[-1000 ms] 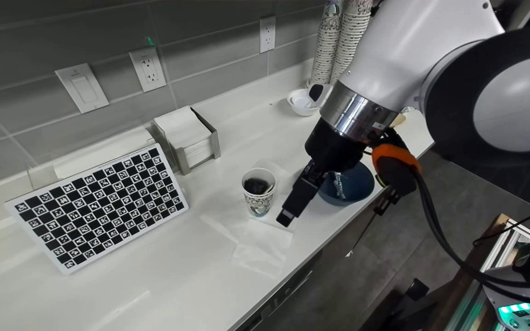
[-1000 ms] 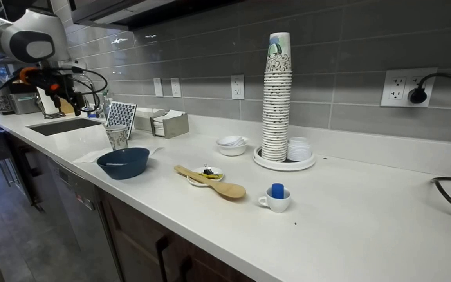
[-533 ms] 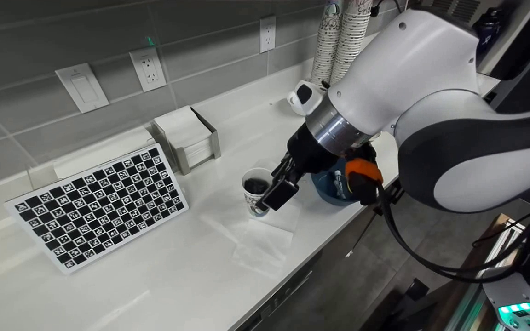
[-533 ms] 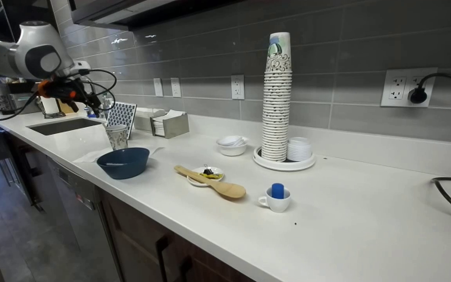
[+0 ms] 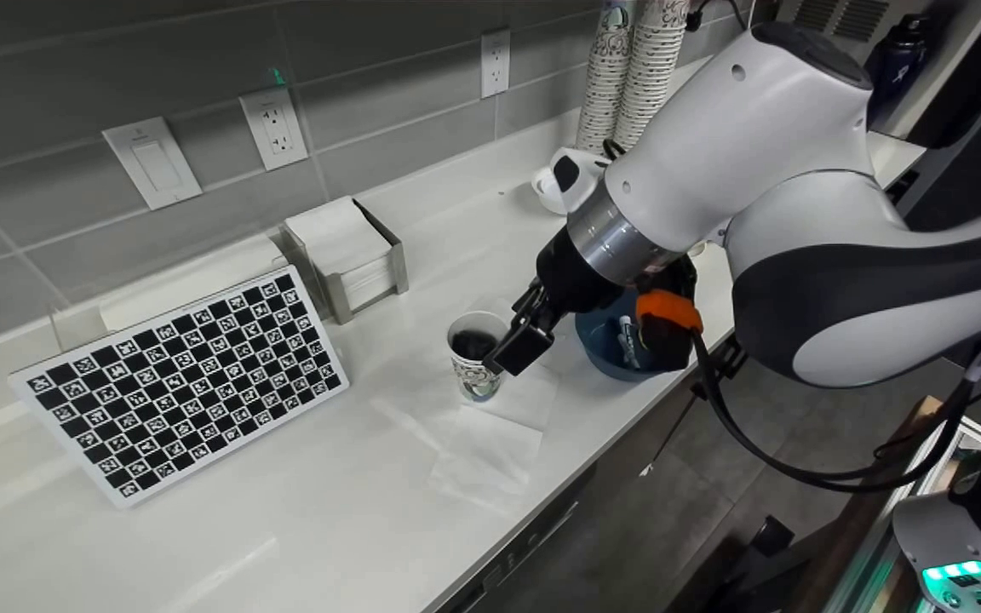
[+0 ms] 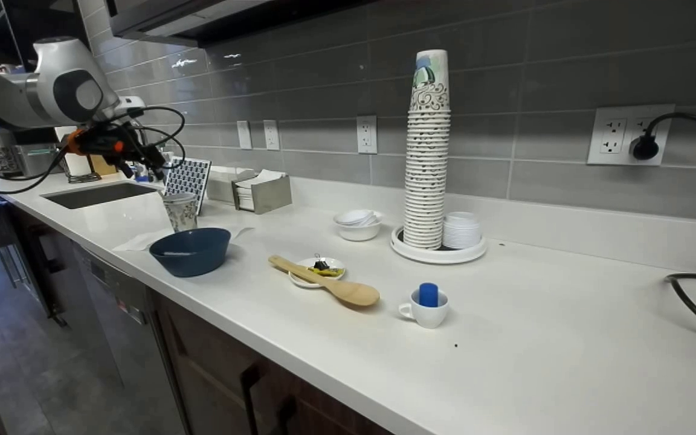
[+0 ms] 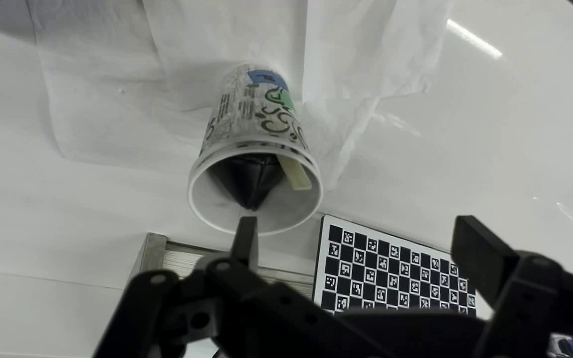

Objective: Remove the plastic spoon from the paper cup and put it in the blue bowl

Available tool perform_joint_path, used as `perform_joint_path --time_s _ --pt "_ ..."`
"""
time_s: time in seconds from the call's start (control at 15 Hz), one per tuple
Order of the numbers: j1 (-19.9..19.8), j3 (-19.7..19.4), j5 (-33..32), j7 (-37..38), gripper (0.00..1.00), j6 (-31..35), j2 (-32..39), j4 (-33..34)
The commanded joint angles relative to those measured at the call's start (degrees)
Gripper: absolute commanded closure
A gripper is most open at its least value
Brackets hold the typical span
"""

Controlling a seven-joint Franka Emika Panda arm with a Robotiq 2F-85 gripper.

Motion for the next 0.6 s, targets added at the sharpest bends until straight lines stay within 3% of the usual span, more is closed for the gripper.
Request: perform_joint_path --time_s 0.0,0.33,0.53 --pt "-0.5 0.0 -3.8 3.1 0.0 -1.6 -0.2 0.1" --pt "-0.6 0.2 -8.8 9.4 0.01 -4.9 0.5 1.4" --pt "-0.4 0.3 -9.0 11.8 0.11 -4.4 1.9 2.5"
